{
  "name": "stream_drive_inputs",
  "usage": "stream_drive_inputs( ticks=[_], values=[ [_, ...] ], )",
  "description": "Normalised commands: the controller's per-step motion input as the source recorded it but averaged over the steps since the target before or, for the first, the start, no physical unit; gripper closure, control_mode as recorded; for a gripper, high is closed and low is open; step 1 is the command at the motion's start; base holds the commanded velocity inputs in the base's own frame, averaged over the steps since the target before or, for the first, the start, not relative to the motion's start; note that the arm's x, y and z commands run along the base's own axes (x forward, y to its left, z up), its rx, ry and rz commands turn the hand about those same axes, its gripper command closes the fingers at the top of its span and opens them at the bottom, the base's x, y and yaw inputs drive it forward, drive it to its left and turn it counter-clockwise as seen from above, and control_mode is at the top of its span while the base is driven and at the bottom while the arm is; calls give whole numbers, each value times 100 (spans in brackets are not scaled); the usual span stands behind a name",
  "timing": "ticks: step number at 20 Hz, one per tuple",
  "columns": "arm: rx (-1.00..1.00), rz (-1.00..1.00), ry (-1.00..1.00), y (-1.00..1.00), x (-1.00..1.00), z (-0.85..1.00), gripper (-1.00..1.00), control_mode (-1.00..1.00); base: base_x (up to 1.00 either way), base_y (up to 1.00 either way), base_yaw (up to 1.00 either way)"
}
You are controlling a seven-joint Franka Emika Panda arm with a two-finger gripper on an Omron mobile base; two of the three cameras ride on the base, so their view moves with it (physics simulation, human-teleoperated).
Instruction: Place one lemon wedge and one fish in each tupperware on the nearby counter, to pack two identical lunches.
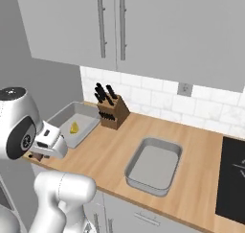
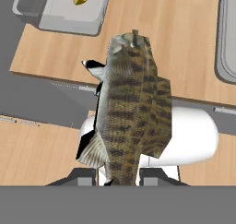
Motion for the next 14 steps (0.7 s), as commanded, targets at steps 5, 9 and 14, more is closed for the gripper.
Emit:
stream_drive_inputs(
  ticks=[5, 9, 14],
  values=[
    [0, 0, 0, 0, 0, 0, 100, 100, 12, 0, 1],
    [0, 1, 0, 2, 22, 0, 100, -100, 36, 3, 0],
    [0, 25, -4, 10, 100, 0, 100, -100, 0, 0, 0]
  ],
)
